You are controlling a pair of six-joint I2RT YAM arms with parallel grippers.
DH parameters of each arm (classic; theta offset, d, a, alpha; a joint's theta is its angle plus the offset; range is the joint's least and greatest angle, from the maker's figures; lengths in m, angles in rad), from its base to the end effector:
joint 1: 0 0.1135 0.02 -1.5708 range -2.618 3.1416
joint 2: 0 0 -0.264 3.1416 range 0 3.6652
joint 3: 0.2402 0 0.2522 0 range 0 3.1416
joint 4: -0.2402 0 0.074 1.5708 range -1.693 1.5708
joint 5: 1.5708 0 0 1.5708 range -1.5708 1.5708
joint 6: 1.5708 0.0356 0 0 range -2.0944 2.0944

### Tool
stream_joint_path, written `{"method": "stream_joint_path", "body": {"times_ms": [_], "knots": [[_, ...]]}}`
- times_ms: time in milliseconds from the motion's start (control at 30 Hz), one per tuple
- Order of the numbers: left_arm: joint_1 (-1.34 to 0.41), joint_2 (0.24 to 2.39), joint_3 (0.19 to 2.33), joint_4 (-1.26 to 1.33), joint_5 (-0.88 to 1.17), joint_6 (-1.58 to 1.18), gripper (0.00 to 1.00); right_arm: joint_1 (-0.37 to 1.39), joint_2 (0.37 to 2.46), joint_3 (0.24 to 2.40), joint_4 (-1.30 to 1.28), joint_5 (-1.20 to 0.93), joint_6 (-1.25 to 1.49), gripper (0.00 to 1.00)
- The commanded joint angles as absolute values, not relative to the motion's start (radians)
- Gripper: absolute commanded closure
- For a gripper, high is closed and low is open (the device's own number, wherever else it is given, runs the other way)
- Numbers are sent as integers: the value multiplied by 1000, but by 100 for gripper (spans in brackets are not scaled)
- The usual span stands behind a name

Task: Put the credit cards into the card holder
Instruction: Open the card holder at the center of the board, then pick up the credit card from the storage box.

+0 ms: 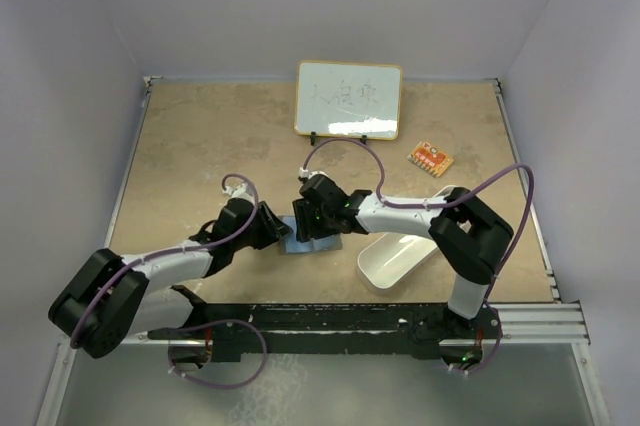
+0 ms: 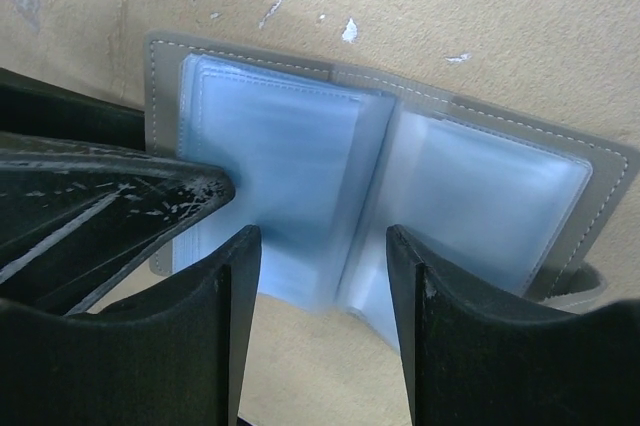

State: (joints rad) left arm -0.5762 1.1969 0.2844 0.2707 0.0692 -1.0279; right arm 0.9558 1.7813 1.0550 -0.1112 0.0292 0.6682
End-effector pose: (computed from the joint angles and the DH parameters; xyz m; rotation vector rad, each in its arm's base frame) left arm 0.1736 -0.1157 0.1366 -0.4937 2.3336 -0.9163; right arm 0.2152 0.3028 0.1724 -0.3489 2.5088 0.6804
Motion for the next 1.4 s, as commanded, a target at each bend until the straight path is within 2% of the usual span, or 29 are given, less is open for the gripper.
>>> {"method": "stream_joint_path", "body": {"times_ms": [0,200,267,533,867,1033,1200,1367], "knots": [[-572,1225,322,316,51,-996,67,962,1787,1068,-91,-1,668,44],[-572,1239,332,287,45,-982,95,962,1754,1075,-144,-14,629,44],[-572,1226,330,286,51,-980,100,956,1723,1076,-165,-28,589,44],[-572,1179,342,237,50,-981,100,937,1595,1123,-310,-26,355,43],[-572,1100,343,165,83,-965,100,795,1509,1259,-668,254,91,39],[-572,1049,328,147,104,-971,100,703,1492,1263,-792,327,13,38],[-572,1022,302,140,130,-966,100,625,1420,1185,-779,397,-116,34],[-572,1020,306,135,164,-959,100,526,1345,1104,-761,362,-241,32]]}}
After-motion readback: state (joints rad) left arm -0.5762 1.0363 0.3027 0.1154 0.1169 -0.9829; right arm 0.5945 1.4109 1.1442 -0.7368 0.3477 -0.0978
